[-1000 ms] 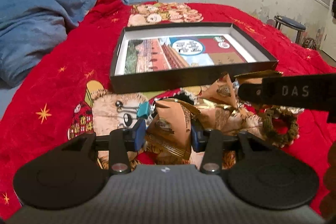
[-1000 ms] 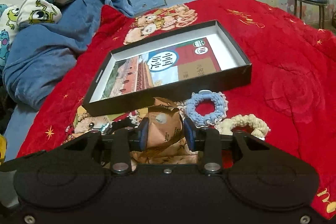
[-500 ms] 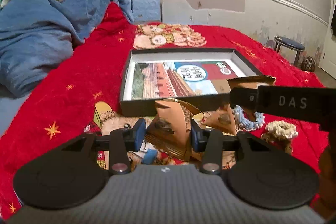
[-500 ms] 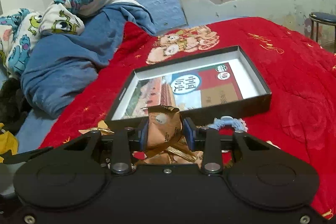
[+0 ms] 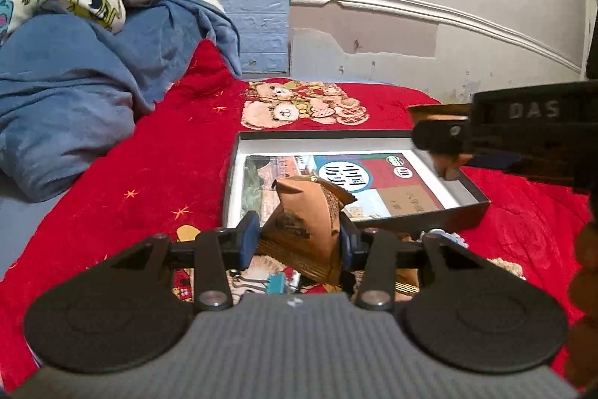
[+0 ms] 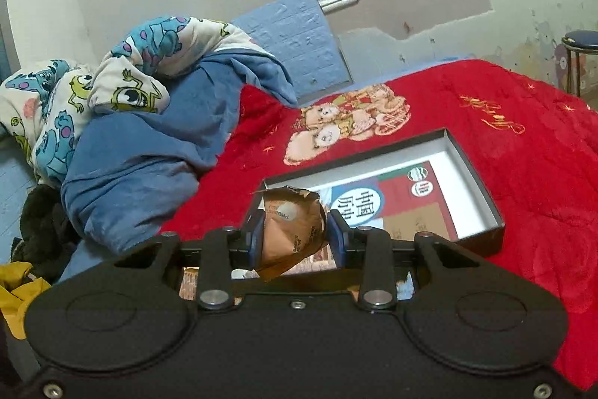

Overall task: Organize objects
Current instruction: 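Carry the snack with the right gripper over the black box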

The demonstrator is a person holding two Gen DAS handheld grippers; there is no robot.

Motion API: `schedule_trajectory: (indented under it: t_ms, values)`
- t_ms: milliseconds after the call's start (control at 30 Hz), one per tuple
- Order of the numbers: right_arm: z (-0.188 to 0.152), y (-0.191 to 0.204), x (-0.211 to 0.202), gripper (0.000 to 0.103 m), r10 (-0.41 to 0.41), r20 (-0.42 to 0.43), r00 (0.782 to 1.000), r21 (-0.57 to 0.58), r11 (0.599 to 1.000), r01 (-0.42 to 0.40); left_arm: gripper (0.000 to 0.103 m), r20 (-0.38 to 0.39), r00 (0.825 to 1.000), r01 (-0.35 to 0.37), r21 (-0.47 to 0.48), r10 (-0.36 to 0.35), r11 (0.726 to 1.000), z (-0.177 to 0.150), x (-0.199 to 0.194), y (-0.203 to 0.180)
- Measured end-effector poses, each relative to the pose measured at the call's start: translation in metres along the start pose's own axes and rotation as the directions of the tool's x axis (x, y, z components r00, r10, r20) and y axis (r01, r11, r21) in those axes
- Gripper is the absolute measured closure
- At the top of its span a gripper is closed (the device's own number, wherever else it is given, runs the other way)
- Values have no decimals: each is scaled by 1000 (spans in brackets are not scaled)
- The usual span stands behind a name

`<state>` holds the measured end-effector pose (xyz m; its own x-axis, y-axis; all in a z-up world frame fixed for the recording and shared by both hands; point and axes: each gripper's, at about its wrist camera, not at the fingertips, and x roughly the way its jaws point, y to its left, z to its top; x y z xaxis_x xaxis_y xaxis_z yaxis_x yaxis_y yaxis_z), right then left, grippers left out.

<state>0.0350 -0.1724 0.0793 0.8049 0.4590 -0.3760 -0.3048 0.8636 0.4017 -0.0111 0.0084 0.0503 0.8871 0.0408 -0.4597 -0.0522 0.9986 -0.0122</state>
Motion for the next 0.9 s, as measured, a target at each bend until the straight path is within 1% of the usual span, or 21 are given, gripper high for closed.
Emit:
schedule_trajectory:
  t_ms: [67, 167, 233, 300, 400, 467, 567, 633, 667, 733, 800, 833, 900]
  values:
    - [5, 0, 2, 69, 4, -7, 1000, 6, 1000, -4, 56, 9, 1000, -14, 18, 14, 1000, 4, -1, 4]
    - [14, 2, 4, 69, 0, -16, 1000, -4, 1000, -1, 56, 48, 999, -20, 10, 20, 1000, 14, -4, 12]
    - [21, 3, 5, 69, 1, -23, 1000, 9, 1000, -1, 56, 72, 997, -1, -15, 2, 1000, 25, -2, 20]
    - [33, 3, 14, 69, -15, -65, 998, 51, 999, 18, 56, 92, 995, 37, -55, -32, 998, 37, 2, 28]
    - [49, 0, 32, 69, -27, -110, 994, 111, 993, 39, 56, 116, 992, 54, -60, -47, 997, 52, 8, 34]
    - [56, -2, 46, 69, -30, -130, 991, 123, 991, 46, 56, 129, 990, 70, -65, -62, 995, 62, 21, 39]
    - [66, -2, 74, 69, -67, -145, 987, 133, 987, 86, 56, 115, 991, 73, -82, -64, 994, 74, 48, 43]
    - [68, -7, 92, 69, -73, -147, 986, 161, 982, 97, 56, 110, 992, 73, -142, -57, 987, 72, 64, 48]
    - [67, -11, 101, 69, -79, -147, 986, 175, 979, 105, 56, 96, 993, 84, -167, -68, 982, 69, 72, 51]
    - [62, -18, 119, 69, -72, -162, 984, 203, 974, 105, 56, 76, 994, 85, -165, -73, 983, 59, 82, 50]
    - [53, -23, 136, 69, -39, -189, 981, 221, 972, 81, 56, 48, 997, 60, -131, -54, 989, 51, 92, 48]
    - [47, -24, 141, 69, -27, -200, 979, 221, 973, 72, 56, 36, 998, 50, -134, -46, 990, 48, 96, 49]
    - [35, -24, 151, 69, -39, -229, 973, 208, 974, 88, 56, 15, 999, 47, -154, -45, 987, 41, 103, 54]
